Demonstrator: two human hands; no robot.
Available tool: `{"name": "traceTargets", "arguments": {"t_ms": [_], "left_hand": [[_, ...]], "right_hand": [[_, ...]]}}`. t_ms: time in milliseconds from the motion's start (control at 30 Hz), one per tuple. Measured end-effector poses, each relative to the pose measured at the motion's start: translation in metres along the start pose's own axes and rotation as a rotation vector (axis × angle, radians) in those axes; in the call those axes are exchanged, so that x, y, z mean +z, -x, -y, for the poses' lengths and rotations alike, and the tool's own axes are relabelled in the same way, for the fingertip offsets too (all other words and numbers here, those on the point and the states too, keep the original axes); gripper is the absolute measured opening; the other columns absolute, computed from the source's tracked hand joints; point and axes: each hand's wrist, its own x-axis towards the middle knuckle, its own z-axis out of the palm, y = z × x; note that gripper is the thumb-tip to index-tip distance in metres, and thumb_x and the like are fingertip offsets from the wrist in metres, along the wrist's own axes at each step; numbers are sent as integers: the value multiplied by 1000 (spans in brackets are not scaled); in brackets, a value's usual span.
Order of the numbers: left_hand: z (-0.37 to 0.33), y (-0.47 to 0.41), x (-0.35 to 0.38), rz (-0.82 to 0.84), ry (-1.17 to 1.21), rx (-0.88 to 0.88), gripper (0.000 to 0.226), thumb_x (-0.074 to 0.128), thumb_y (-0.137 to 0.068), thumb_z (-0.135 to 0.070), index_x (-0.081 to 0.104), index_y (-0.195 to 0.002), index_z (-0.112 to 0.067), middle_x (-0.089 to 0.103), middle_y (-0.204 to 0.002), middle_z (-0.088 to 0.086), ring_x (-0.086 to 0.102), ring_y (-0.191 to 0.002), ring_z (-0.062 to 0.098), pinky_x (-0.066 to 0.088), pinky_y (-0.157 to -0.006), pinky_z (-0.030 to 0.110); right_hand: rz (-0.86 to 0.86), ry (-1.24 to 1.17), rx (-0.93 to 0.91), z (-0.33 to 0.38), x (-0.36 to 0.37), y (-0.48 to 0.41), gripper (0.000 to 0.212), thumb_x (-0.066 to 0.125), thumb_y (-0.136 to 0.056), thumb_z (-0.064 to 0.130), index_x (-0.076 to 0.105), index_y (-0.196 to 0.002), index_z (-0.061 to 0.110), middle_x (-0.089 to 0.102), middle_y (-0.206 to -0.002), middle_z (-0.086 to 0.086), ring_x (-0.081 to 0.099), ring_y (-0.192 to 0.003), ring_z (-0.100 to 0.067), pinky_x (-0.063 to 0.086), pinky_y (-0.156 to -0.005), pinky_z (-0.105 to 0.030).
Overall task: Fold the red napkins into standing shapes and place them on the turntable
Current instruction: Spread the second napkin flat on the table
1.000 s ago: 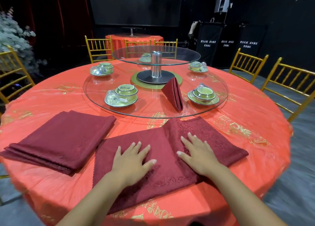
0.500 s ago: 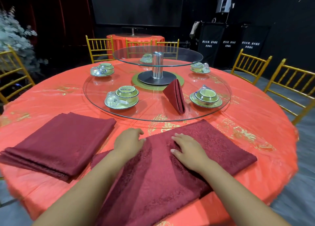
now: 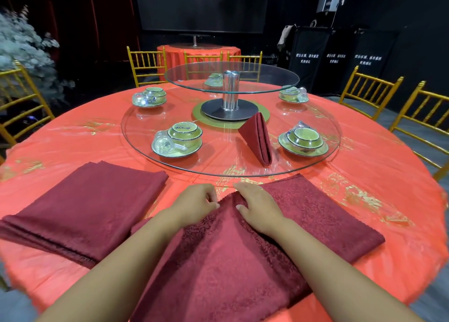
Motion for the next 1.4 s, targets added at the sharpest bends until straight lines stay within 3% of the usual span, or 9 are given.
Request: {"name": "traceTargets", "arguments": {"t_ms": [233,400,633,767,967,1100,1200,1300,1400], "left_hand": [[-5,-4,-4,-24,-13,12,29,63,-87,-35,52,-62,-27,58,-60,-9,51,-61,7,41,-62,29],[-20,-17,-4,35,-205,-58,15,72,-78,-34,60,-80,-26,63,-84,-4,61,-92,21,49,-79,32],[-37,-33,8,222,-325,-129,23,72,-80,-29,72,-92,-8,71,-94,12,64,-94,29,50,-78,34],[-30,-35,4,158,-399,-170,20,68,-83,-35,66,-90,-16,68,-101,7,61,-99,28,49,-81,35],[1,-28,-20,-16,-593,-316,25,57,-85,-33,63,-104,-18,65,-115,6,60,-109,29,46,-84,36],[17,-17,-37,-63,-674,-387,19,55,-85,-24,64,-100,-17,65,-110,4,61,-104,27,45,-75,32],[21,-3,-42,-121,-824,-328,21,55,-86,-19,62,-106,-19,62,-111,3,58,-107,26,42,-73,32],[16,9,-29,-165,-615,-41,24,59,-88,-28,59,-110,-20,58,-113,3,52,-112,25,43,-85,34],[-1,28,-9,37,-135,102,41,48,-91,-54,63,-112,-22,63,-116,-2,56,-112,18,42,-97,36]], "right_hand": [[-36,68,-152,-5,-1,1,17,62,-84,35,64,-86,18,59,-85,3,53,-92,-18,27,-109,-37],[-7,104,-216,-9,-1,14,17,58,-87,35,61,-84,19,57,-87,5,52,-94,-16,12,-116,-34],[52,100,-256,-7,-3,26,15,52,-90,31,58,-93,17,66,-109,3,54,-108,-16,12,-117,-32],[30,118,-297,-8,-6,33,21,51,-92,30,61,-101,14,66,-115,5,55,-112,-14,1,-114,-23],[-36,298,-300,-2,-18,45,21,41,-96,31,51,-91,13,63,-74,-5,61,-79,-26,15,-115,-33],[26,427,-212,-15,-29,60,24,38,-97,33,50,-99,12,68,-87,-11,63,-88,-32,36,-93,-36],[39,406,-48,-32,-40,73,25,37,-98,37,45,-104,14,66,-96,-10,60,-93,-35,32,-65,-38],[105,400,56,-45,-45,81,25,37,-97,39,44,-106,16,65,-101,-8,58,-98,-32,37,-66,-38],[103,437,148,-49,-47,83,25,35,-97,37,46,-107,17,65,-105,-6,59,-102,-29,35,-65,-35]]}}
